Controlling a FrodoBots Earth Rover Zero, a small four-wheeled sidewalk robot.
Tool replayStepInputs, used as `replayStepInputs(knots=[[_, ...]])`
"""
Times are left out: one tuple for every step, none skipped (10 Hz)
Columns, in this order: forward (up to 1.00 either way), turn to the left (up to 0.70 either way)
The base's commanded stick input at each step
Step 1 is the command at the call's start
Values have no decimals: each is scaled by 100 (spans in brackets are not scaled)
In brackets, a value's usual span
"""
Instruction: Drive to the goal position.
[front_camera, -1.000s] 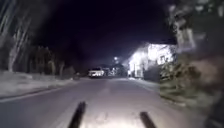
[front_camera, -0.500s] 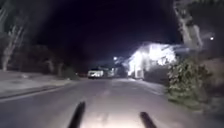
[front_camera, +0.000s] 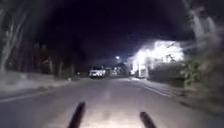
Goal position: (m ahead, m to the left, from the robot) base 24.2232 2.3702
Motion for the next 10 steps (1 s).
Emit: replayStepInputs(knots=[[100,-10],[100,2],[100,2],[100,2],[100,2],[100,2],[100,2],[100,2],[100,-23],[100,-38]])
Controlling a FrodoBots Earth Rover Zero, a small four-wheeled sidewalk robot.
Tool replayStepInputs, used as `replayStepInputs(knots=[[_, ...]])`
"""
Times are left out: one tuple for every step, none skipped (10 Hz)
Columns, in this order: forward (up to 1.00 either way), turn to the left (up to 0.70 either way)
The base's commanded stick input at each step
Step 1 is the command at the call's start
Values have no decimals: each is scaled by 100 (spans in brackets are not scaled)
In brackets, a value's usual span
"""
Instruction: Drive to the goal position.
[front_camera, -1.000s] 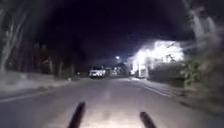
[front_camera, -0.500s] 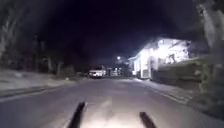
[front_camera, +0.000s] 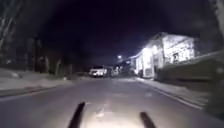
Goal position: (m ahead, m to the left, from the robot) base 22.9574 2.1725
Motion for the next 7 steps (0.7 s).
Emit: replayStepInputs(knots=[[100,-38],[100,-19],[100,2],[100,2],[100,2],[100,2],[100,2]])
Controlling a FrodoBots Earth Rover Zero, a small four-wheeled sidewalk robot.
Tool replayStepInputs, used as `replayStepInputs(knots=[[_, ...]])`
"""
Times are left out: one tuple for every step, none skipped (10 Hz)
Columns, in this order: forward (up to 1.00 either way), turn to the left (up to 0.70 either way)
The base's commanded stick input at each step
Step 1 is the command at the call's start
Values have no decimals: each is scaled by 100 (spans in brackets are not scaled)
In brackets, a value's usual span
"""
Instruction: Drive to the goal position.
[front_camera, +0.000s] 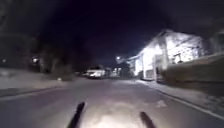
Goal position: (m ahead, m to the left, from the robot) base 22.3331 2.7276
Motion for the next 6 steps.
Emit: replayStepInputs(knots=[[100,2],[100,-13],[100,-38],[100,-38],[100,-38],[100,-22]])
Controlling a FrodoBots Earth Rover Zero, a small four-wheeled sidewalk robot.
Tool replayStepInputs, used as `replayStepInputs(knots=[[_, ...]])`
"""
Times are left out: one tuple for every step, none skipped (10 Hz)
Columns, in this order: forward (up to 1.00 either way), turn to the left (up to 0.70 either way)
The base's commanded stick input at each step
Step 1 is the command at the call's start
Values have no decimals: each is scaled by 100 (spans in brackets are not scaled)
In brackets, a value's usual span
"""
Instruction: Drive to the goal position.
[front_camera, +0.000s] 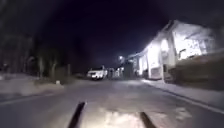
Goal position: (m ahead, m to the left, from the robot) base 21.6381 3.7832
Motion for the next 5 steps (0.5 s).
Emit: replayStepInputs(knots=[[100,2],[100,2],[100,2],[100,2],[100,-4]])
